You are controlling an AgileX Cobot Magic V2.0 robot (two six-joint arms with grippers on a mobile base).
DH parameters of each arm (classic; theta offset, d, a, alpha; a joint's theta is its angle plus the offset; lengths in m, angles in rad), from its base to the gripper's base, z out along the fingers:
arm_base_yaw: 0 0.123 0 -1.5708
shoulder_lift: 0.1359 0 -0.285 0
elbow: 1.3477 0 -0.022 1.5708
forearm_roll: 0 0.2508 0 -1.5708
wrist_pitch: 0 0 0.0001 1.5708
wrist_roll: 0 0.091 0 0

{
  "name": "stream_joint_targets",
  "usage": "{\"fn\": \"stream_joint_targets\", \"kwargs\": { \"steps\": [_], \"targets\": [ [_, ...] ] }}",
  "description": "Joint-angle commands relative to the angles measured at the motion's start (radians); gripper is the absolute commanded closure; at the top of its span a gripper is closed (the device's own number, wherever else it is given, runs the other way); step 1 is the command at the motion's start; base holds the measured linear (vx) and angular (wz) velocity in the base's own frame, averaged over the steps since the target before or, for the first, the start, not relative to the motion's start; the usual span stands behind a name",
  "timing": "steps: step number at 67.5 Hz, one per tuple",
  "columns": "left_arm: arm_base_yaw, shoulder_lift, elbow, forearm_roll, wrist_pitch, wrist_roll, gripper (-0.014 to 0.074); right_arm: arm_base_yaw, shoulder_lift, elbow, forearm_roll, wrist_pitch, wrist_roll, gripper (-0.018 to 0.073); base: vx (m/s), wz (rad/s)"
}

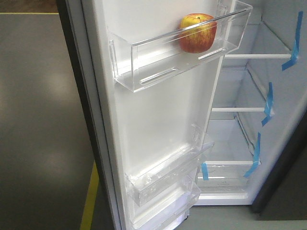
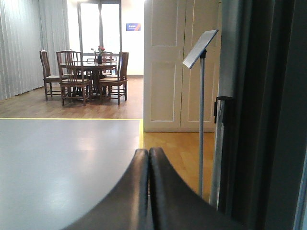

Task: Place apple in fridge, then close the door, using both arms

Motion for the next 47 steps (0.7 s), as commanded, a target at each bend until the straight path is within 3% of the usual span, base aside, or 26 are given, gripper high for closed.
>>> {"fn": "stream_joint_targets", "kwargs": {
  "steps": [1, 20, 47],
  "targets": [
    [-0.004, -0.015, 0.028, -0.007, -0.075, -0.007, 0.0602, -0.001, -0.053, -0.019, 0.004, 0.010, -0.013, -0.0021, 0.00, 0.00],
    [-0.004, -0.015, 0.028, -0.007, -0.075, -0.007, 0.0602, -0.001, -0.191, -0.019, 0.006, 0.055, -0.014, -0.0021, 0.00, 0.00],
    [-0.004, -0.015, 0.028, -0.007, -0.077, -0.006, 0.0602, -0.001, -0.198, -0.019, 0.006, 0.055, -0.014, -0.0021, 0.00, 0.00]
  ]
}}
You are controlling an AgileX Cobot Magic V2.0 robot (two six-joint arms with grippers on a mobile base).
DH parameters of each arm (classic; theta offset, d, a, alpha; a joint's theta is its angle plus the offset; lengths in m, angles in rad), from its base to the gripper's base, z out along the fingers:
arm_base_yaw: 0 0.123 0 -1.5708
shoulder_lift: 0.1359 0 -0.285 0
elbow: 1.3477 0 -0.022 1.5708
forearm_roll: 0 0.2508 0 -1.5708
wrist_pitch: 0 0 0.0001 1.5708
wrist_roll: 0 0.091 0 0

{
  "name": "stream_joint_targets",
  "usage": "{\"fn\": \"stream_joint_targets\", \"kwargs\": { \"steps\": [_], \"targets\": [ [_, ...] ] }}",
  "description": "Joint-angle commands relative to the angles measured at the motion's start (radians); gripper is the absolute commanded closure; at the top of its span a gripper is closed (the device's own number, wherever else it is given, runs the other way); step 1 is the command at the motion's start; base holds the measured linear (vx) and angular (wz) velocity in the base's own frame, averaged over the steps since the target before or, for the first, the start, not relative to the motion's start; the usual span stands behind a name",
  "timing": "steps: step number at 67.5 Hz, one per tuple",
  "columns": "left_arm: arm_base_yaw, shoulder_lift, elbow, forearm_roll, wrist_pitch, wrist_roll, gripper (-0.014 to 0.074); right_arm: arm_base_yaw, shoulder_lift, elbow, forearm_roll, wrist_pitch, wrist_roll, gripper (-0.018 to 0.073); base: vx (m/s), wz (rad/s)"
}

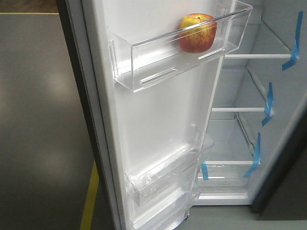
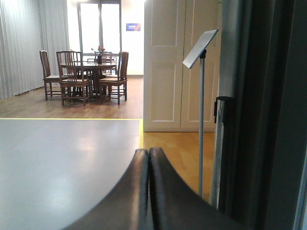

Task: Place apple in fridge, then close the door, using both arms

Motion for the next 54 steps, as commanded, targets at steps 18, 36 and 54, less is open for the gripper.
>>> {"fn": "stream_joint_targets", "kwargs": {
  "steps": [18, 36, 54],
  "targets": [
    [-0.003, -0.014, 0.016, -0.035, -0.215, -0.097, 0.0602, -0.002, 0.019, -0.020, 0.008, 0.009, -0.011, -0.0021, 0.00, 0.00],
    [-0.003, 0.118, -0.296, -0.026, -0.008, -0.124, 0.0602, -0.002, 0.019, -0.020, 0.008, 0.009, -0.011, -0.0021, 0.00, 0.00],
    [-0.003, 0.496, -0.676, -0.031, 0.335, -0.023, 0.0602, -0.002, 0.019, -0.020, 0.008, 0.009, -0.011, -0.0021, 0.00, 0.00]
  ]
}}
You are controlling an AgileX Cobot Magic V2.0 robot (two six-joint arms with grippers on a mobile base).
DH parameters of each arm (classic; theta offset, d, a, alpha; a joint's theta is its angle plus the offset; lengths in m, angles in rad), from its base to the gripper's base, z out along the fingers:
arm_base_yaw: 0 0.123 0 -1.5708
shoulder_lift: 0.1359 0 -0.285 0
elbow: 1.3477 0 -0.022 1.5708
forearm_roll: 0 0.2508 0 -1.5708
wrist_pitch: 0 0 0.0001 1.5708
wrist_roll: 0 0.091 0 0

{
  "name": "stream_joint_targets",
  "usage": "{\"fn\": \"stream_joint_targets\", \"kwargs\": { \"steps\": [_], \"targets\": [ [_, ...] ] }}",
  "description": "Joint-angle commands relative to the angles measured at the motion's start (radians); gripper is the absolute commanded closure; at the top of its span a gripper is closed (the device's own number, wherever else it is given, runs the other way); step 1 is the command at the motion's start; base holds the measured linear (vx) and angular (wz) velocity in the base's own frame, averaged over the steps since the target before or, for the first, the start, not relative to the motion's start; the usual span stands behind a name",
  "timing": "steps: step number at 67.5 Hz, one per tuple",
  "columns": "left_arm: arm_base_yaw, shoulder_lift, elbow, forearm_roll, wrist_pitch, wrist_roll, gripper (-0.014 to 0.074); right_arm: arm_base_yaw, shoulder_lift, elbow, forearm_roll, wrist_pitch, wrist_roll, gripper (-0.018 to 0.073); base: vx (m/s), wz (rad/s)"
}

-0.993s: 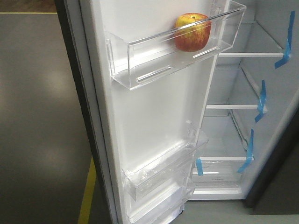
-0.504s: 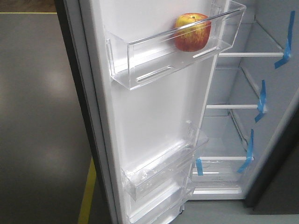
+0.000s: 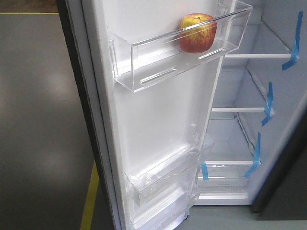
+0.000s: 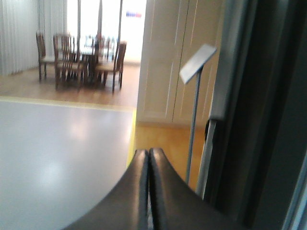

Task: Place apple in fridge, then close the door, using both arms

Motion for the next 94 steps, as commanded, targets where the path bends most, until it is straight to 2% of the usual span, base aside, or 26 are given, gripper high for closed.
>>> {"fn": "stream_joint_targets", "kwargs": {
  "steps": [1, 18, 25, 31, 41, 52, 66, 78, 86, 94],
  "targets": [
    [-0.003, 0.140, -0.128, 0.000, 0.041, 0.033, 0.0602, -0.002, 0.019, -0.020, 0.007, 0.009, -0.010, -0.0021, 0.00, 0.00],
    [-0.004, 0.490, -0.389, -0.008, 0.275, 0.129, 0.0602, -0.002, 0.019, -0.020, 0.007, 0.009, -0.010, -0.0021, 0.00, 0.00],
    [-0.004, 0.629, -0.491, -0.009, 0.369, 0.138, 0.0602, -0.002, 0.019, -0.020, 0.007, 0.009, -0.010, -0.0021, 0.00, 0.00],
    [-0.004, 0.730, -0.560, -0.032, 0.404, 0.182, 0.0602, -0.002, 0.019, -0.020, 0.007, 0.009, -0.010, -0.0021, 0.00, 0.00],
    [-0.004, 0.872, -0.643, -0.164, 0.409, 0.329, 0.0602, -0.002, 0.019, -0.020, 0.007, 0.009, -0.010, -0.0021, 0.00, 0.00],
    [-0.004, 0.983, -0.705, -0.325, 0.373, 0.443, 0.0602, -0.002, 0.019, -0.020, 0.007, 0.009, -0.010, -0.0021, 0.00, 0.00],
    [-0.005, 1.107, -0.788, -0.513, 0.376, 0.632, 0.0602, -0.002, 0.019, -0.020, 0.007, 0.009, -0.010, -0.0021, 0.00, 0.00],
    [-0.006, 1.208, -0.881, -0.631, 0.387, 0.691, 0.0602, -0.002, 0.019, -0.020, 0.007, 0.009, -0.010, -0.0021, 0.00, 0.00],
    [-0.022, 1.277, -0.945, -0.718, 0.413, 0.765, 0.0602, -0.002, 0.019, -0.020, 0.007, 0.009, -0.010, -0.0021, 0.00, 0.00],
    [-0.049, 1.338, -1.009, -0.743, 0.419, 0.787, 0.0602, -0.002, 0.019, -0.020, 0.007, 0.009, -0.010, -0.0021, 0.00, 0.00]
  ]
}}
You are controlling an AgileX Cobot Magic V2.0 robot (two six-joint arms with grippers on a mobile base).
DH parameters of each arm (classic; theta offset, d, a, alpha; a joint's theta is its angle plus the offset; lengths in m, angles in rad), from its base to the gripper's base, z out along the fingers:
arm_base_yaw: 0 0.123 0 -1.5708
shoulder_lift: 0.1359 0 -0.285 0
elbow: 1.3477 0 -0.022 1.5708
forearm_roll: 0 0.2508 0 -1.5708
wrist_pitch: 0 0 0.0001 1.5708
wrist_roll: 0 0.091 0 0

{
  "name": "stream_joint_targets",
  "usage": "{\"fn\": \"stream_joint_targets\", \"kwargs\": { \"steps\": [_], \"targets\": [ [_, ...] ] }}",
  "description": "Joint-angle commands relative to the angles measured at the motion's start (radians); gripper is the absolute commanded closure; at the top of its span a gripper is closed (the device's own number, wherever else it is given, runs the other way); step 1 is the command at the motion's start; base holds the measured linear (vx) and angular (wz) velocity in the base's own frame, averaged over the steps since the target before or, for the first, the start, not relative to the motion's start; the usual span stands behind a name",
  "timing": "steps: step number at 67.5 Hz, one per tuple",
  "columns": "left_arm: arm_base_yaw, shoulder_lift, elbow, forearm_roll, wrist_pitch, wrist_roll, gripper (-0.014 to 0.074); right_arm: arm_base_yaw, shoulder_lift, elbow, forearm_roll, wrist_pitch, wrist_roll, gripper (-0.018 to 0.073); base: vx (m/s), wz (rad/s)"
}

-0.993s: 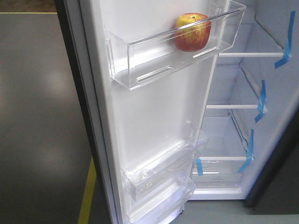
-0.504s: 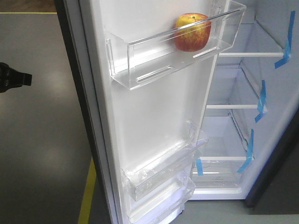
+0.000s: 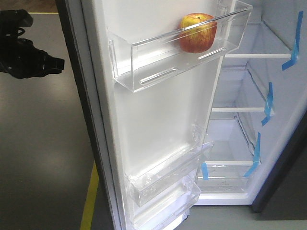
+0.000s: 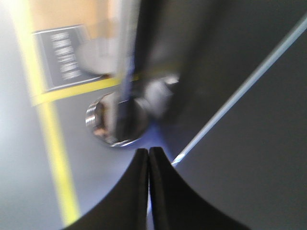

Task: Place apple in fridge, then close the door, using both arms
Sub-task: 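Swing the left arm out toward the outer face of the fridge door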

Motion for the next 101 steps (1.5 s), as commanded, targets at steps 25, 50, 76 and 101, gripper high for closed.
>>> {"fn": "stream_joint_targets", "kwargs": {
  "steps": [25, 50, 76, 101],
  "targets": [
    [-0.113, 0.103, -0.243, -0.077, 0.109, 0.097, 0.0602, -0.002, 0.019, -0.020, 0.007, 0.009, -0.010, -0.0021, 0.00, 0.00],
    [-0.207, 0.101, -0.294, -0.209, 0.259, 0.222, 0.0602, -0.002, 0.019, -0.020, 0.007, 0.009, -0.010, -0.0021, 0.00, 0.00],
    [-0.422, 0.101, -0.294, -0.278, 0.184, 0.271, 0.0602, -0.002, 0.019, -0.020, 0.007, 0.009, -0.010, -0.0021, 0.00, 0.00],
    [-0.656, 0.124, -0.294, -0.362, -0.111, 0.335, 0.0602, -0.002, 0.019, -0.020, 0.007, 0.009, -0.010, -0.0021, 0.00, 0.00]
  ]
}}
